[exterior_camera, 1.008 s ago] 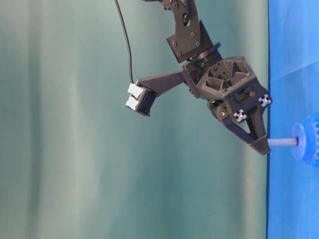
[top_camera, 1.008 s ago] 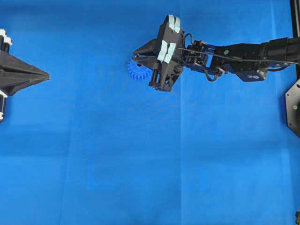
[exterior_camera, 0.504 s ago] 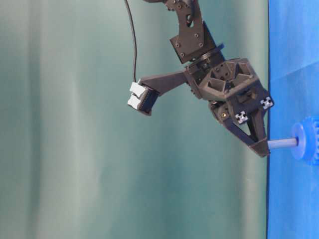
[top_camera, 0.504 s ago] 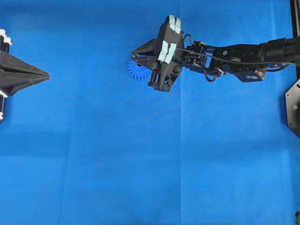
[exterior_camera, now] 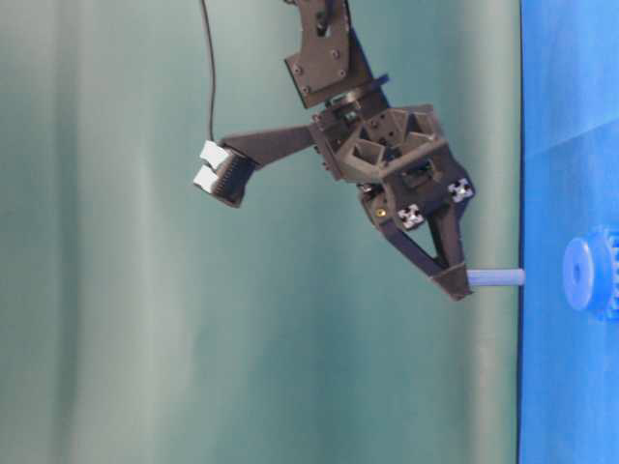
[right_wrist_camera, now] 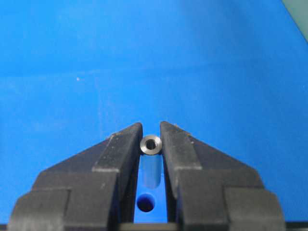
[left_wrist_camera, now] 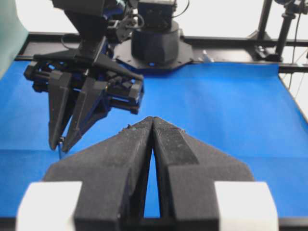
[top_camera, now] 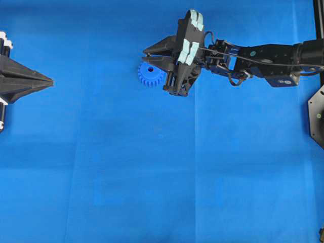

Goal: Insert the shaft placed at a random location into the center hole of the small gear at another random location.
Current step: 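Align the held shaft above the gear's center hole with the right gripper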

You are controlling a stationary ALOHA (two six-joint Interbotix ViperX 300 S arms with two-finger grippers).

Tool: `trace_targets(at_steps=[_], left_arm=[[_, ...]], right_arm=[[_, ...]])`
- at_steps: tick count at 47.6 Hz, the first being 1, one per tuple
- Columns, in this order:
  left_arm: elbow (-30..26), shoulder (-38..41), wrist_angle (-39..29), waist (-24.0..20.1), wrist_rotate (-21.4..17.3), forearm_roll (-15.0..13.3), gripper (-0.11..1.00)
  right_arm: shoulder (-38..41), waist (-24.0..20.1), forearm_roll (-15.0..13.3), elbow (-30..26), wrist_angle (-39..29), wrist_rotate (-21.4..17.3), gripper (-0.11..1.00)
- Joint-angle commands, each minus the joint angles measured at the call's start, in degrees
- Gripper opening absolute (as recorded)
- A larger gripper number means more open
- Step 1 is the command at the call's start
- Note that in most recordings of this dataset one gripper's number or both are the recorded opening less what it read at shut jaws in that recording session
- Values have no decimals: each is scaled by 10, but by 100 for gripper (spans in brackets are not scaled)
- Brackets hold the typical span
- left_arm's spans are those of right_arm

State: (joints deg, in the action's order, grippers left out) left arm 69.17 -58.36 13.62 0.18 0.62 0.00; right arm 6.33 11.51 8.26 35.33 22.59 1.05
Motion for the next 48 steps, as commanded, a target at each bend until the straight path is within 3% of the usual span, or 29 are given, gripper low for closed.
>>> trace_targets(at_steps=[1, 18, 48], left_arm=[[-7, 4, 3, -2, 0, -1, 0], [-7, 3, 5, -2, 0, -1, 0], [-7, 4, 7, -2, 0, -1, 0]], right_arm=[[-18, -4, -1, -2, 4, 1, 3], [15, -7, 6, 10, 56, -4, 3], [61, -7, 17, 12, 74, -5, 3]])
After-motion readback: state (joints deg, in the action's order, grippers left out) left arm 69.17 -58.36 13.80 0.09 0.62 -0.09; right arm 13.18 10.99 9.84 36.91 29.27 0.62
